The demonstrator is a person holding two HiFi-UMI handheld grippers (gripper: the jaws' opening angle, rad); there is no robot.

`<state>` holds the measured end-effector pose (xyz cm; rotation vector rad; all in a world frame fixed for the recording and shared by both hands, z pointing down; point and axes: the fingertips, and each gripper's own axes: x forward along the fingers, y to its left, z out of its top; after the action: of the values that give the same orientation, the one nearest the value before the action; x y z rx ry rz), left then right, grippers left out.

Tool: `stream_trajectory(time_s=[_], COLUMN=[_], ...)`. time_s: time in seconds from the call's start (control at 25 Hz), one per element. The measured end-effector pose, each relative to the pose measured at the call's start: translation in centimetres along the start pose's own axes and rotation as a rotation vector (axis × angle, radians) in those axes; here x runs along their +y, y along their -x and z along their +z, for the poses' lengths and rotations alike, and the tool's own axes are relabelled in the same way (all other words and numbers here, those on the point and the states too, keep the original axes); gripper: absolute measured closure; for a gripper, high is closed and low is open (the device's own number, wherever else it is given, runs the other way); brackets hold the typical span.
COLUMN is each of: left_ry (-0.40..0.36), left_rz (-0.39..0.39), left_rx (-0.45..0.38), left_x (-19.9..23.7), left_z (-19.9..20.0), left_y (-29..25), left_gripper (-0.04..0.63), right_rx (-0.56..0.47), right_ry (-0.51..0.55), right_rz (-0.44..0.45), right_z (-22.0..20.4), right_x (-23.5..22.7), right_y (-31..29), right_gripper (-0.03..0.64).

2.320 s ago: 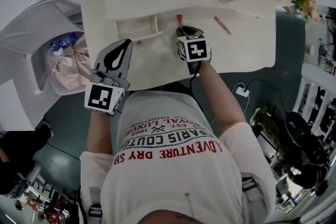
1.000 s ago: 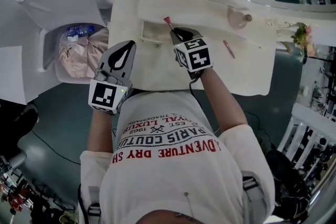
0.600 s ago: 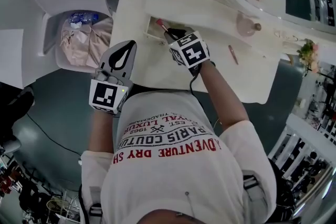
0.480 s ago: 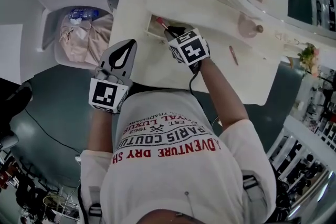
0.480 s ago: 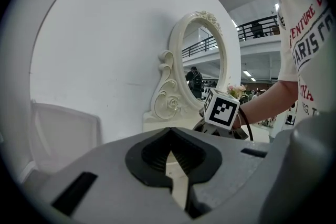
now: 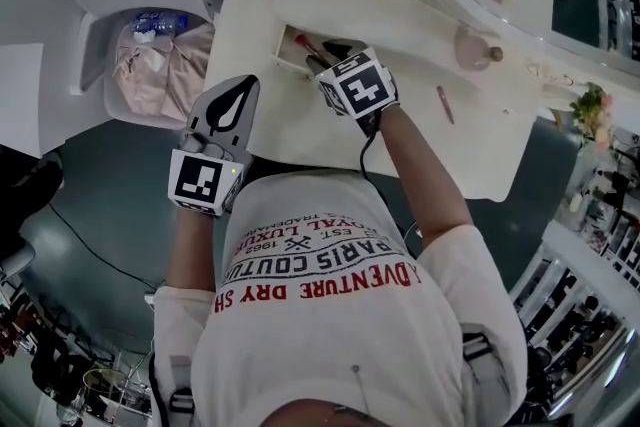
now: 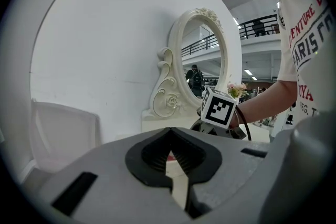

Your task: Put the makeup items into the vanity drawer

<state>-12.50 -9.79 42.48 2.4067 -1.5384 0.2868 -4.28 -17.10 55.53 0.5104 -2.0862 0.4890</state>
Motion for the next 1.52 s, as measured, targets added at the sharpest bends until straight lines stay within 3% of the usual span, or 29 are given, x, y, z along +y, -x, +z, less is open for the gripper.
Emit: stream_trajectory(time_s=[0.2,0.36,0.52,0.88,1.12,1.24,1.52], left_ry=[-0.026,-0.057,-0.085,-0.163,-0.207,-0.236,-0.240], left_rz=[-0.037,-0.091,-0.186,-0.396,-0.480,-0.498,-0.489], left_rx=[-0.008,-0.026,-0.037,-0.019,0.013,0.034,0.068], left_x=[-1.1,-2.5,-5.3,-15.1,-20.8,-22.6,-24.3], left_z=[1.0,2.4,3.5,4.8,3.9,3.2,2.0], left_y=[-0.7,-1.7,-4.0,-10.3,-13.0,-14.1,-16.5], left_gripper=[0.589,0.589,0.589,0.589,0.589,0.589,0.589], right_rx=[-0.051,-0.134,-0.179,-0.147,-0.079,-0.061,0.044], right_ry=[-0.050,-0.176,-0.267,-0.432,-0.454,-0.461,-0.449], right_rz=[-0.012,-0.017,-0.125,-0.322,-0.393,-0.406,-0.345], right_z=[-0.2,-0.8,-4.4,-16.6,-23.2,-25.2,-28.6], right_x=[-0.3,-1.3,-4.4,-11.2,-14.1,-15.8,-18.7], right_y=[2.2,5.4,9.6,16.9,18.5,18.7,16.4], right_gripper=[0.481,0.497,0.499,0.499,0.497,0.499,0.497])
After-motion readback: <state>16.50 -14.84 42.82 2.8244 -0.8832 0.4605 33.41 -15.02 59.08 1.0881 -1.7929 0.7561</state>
